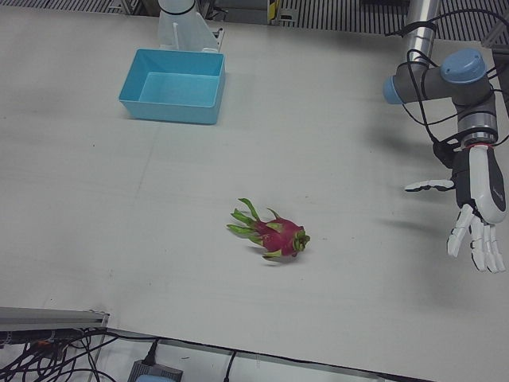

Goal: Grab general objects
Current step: 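Move the left hand toward the pink dragon fruit on the table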

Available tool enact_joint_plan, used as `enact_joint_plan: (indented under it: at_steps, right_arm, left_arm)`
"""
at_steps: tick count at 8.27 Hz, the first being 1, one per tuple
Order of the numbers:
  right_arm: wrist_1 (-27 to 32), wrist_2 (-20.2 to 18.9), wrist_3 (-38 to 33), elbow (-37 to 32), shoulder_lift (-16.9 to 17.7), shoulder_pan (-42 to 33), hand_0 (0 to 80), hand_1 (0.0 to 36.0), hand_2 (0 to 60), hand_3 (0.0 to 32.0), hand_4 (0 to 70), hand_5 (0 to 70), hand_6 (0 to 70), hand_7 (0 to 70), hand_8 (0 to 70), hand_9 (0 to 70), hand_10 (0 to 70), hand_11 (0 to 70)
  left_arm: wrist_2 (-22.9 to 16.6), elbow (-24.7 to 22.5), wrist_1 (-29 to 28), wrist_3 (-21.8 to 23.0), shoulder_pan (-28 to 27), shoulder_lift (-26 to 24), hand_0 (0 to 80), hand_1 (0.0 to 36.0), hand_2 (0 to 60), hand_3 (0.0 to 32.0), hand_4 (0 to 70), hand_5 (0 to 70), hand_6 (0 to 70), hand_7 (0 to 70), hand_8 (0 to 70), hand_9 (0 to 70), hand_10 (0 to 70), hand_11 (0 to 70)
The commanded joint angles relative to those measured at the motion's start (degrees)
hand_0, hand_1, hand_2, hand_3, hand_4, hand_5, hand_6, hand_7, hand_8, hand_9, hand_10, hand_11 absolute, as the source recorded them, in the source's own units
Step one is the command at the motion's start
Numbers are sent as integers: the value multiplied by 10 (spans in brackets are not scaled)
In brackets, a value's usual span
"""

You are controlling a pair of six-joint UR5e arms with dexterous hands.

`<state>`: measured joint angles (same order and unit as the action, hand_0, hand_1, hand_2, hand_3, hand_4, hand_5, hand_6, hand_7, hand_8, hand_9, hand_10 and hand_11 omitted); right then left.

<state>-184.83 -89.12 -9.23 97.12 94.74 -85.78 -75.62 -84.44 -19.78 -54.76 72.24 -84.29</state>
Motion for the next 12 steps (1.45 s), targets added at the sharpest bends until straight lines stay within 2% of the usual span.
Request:
enact_joint_plan:
  at_steps: [1,3,5,7,8,9,10,12]
  right_arm:
    - [0,0,0,0,1,0,0,0,0,0,0,0,0,0,0,0,0,0]
    - [0,-1,0,1,1,0,0,0,0,0,0,0,0,0,0,0,0,0]
    - [1,0,0,1,1,0,0,0,0,0,0,0,0,0,0,0,0,0]
    - [2,0,0,0,1,0,0,0,0,0,0,0,0,0,0,0,0,0]
    - [2,0,0,-1,1,0,0,0,0,0,0,0,0,0,0,0,0,0]
    - [2,0,0,-1,1,0,0,0,0,0,0,0,0,0,0,0,0,0]
    - [2,0,0,-2,1,0,0,0,0,0,0,0,0,0,0,0,0,0]
    - [2,0,0,-2,1,0,0,0,0,0,0,0,0,0,0,0,0,0]
  left_arm:
    - [0,0,0,0,-1,0,497,154,34,172,66,0,0,12,0,0,0,0]
    - [-1,-19,5,1,-2,1,498,154,32,172,67,0,0,16,0,0,0,0]
    - [-22,-48,6,1,-3,-2,498,155,38,178,69,0,0,15,0,0,0,0]
    - [-65,-173,94,-3,-2,0,503,154,25,162,84,0,0,32,0,0,0,0]
    - [-82,-241,158,-43,-6,-1,518,161,2,154,102,0,0,55,0,0,0,0]
    - [-103,-276,213,-87,-14,-3,514,151,0,150,97,28,0,59,0,0,0,0]
    - [-104,-278,216,-106,-20,-4,509,139,0,0,0,700,0,54,0,0,0,0]
    - [-93,-314,234,-200,-84,-7,512,145,0,6,1,700,0,47,0,0,0,0]
